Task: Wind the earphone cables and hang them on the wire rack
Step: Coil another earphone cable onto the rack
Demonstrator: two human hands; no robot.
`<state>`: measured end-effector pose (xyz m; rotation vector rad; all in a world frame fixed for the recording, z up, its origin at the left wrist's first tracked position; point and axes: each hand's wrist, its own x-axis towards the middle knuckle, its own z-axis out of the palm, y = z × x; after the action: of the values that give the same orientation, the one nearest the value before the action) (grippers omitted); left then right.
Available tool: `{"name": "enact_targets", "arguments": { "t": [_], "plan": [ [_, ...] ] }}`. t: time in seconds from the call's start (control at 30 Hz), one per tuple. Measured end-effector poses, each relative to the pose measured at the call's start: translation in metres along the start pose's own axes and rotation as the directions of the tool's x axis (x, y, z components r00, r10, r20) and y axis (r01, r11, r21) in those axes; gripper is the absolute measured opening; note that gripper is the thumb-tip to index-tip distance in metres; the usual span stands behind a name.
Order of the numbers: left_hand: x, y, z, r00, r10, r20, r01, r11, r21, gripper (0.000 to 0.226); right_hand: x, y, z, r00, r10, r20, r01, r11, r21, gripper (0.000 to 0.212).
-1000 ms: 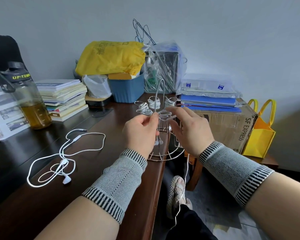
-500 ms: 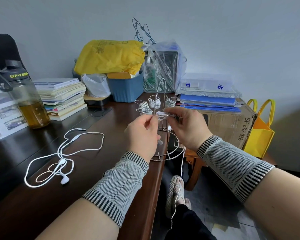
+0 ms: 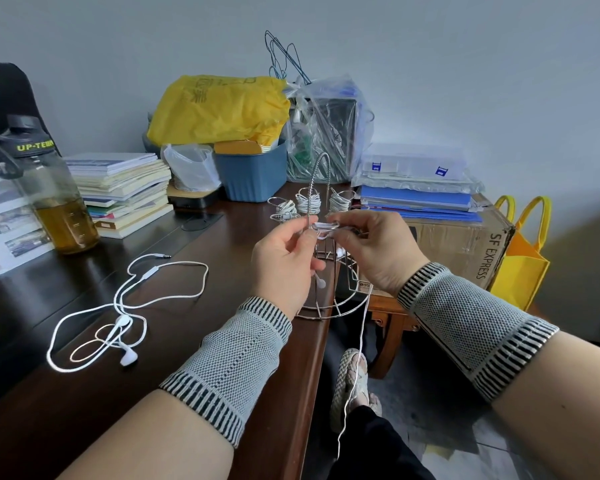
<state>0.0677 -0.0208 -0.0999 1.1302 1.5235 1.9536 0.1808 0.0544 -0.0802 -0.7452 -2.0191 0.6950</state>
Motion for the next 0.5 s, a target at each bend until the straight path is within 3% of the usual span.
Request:
{"name": "enact_targets", "arguments": {
  "t": [0.5],
  "plan": [
    [-0.0047,0.0051,-0.0018,0.999,-0.013,0.049,0.011,0.999,0.045,0.020,0.0006,0.0093,-0.0025,0.997,0.074,0.038,-0.078,0.990,0.120,0.021]
  ]
}}
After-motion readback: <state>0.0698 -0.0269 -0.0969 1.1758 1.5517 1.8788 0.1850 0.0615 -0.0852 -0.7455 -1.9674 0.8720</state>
